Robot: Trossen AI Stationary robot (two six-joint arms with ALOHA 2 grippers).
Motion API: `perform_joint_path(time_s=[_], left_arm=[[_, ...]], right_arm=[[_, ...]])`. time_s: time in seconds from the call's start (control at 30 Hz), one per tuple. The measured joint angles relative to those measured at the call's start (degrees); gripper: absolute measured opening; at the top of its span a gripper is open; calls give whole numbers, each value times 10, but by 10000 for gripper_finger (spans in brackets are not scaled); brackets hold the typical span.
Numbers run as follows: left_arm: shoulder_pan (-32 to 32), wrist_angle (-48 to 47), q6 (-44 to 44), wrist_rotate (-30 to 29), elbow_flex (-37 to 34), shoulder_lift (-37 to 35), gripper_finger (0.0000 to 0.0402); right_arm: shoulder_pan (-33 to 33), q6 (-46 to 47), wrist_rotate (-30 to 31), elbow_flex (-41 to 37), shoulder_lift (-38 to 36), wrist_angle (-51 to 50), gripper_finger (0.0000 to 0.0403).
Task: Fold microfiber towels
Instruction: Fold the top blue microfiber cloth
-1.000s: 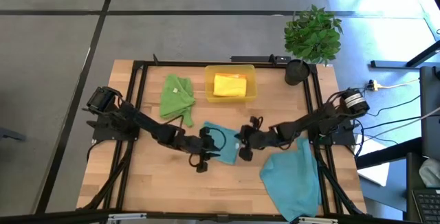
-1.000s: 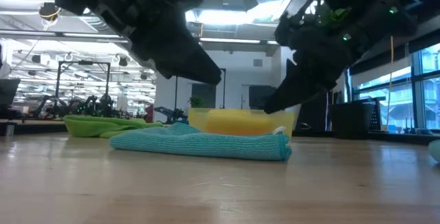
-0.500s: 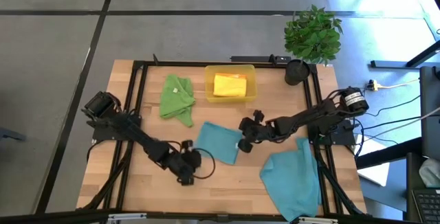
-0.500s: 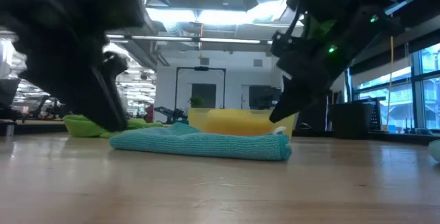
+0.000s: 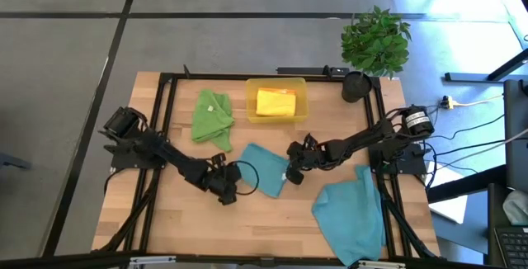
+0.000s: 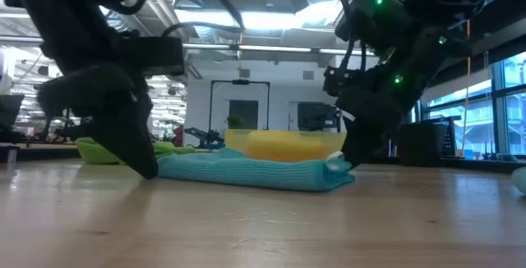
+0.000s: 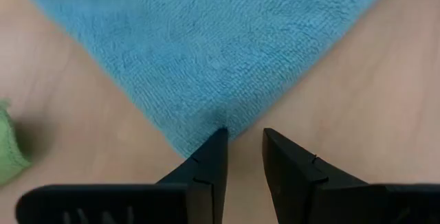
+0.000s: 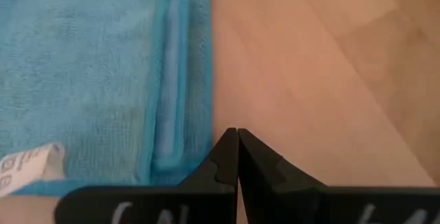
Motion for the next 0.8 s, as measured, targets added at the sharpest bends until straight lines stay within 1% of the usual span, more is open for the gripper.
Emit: perform_joint_path(time_s=[0.1, 0.2, 0.4, 0.53, 0.63, 0.7, 0.77, 0.8], left_arm=[[18, 1, 22, 1, 0, -1, 84], [38, -1, 46, -17, -1, 0, 84], [84, -2, 91, -25, -1, 1, 84], [116, 1, 129, -41, -1, 1, 84], [139, 15, 181, -52, -1, 1, 84], [152, 31, 222, -47, -1, 1, 84], [158, 38, 248, -11, -1, -3, 84], [155, 36, 250, 6, -1, -8, 84]], right_arm=[[12, 19, -6, 1, 0, -9, 7], [32, 31, -9, 1, 0, -14, 7], [74, 68, -33, 1, -1, -10, 7], [108, 101, -51, 1, 0, 6, 7], [130, 106, -70, -1, 2, 37, 7], [143, 98, -101, -1, 3, 67, 7], [154, 51, -143, 0, 2, 97, 7], [160, 33, -155, 0, 0, 101, 7]])
